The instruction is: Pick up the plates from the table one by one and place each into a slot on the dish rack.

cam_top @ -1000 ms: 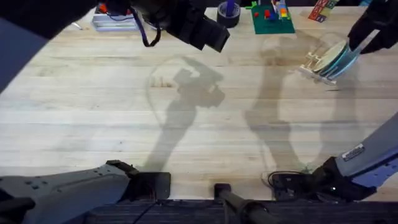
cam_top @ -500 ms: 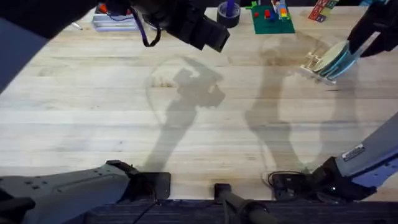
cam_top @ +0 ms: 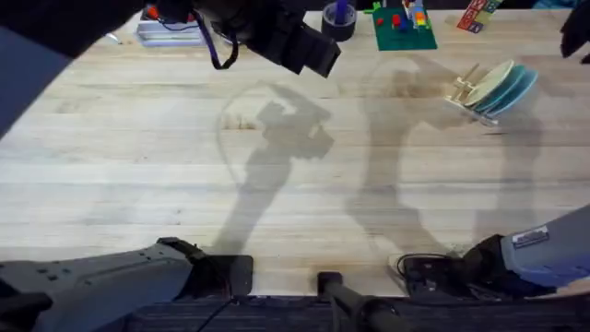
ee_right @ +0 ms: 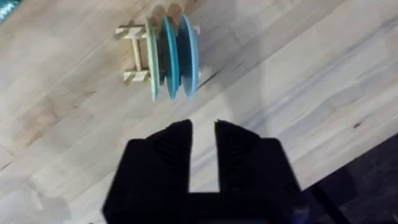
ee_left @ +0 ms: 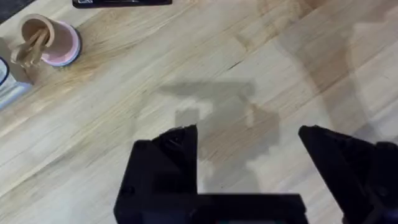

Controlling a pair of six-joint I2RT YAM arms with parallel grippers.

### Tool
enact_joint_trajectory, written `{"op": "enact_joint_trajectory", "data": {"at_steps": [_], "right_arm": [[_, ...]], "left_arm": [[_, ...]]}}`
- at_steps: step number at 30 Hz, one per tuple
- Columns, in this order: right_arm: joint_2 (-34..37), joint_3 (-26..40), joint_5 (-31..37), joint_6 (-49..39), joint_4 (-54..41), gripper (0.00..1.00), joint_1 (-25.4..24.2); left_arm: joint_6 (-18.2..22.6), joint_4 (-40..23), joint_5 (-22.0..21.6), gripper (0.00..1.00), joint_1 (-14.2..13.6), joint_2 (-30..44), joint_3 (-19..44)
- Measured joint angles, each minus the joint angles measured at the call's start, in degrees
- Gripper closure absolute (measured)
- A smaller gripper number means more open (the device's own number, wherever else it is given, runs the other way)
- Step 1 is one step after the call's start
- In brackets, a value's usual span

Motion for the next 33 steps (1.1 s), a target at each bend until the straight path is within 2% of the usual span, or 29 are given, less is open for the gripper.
{"op": "enact_joint_trajectory", "data": {"at_steps": [3,4,7,8,13,22,26,33], "right_arm": [[-3.2,0.0,0.0,-0.4,-2.0,0.579,0.0],[-4.1,0.0,0.0,-0.3,-2.5,0.479,0.0],[-7.6,0.0,0.0,-0.5,-3.7,0.052,0.0],[-8.8,0.0,0.0,-0.4,-3.9,0.022,0.1],[-15.3,0.0,0.0,-0.4,-4.5,0.009,1.6],[-26.3,-1.1,0.0,-0.4,-6.4,0.006,8.9],[-32.4,-7.3,0.0,-0.1,-6.1,0.007,11.1],[-46.5,-25.7,0.0,0.1,-1.7,0.007,14.4]], "left_arm": [[0.0,0.0,0.0,0.008,0.0,0.0,0.0],[0.0,0.0,0.0,0.006,0.0,0.0,0.0],[0.0,0.0,0.0,0.007,0.0,0.0,0.0],[0.0,0.0,0.0,0.007,0.0,0.0,0.0],[0.0,0.0,0.0,0.007,0.0,0.0,0.0],[0.0,0.0,0.0,0.006,0.0,0.0,0.0],[0.0,0.0,0.0,0.006,0.0,0.0,0.0],[0.0,0.0,0.0,0.008,0.0,0.0,0.0]]}}
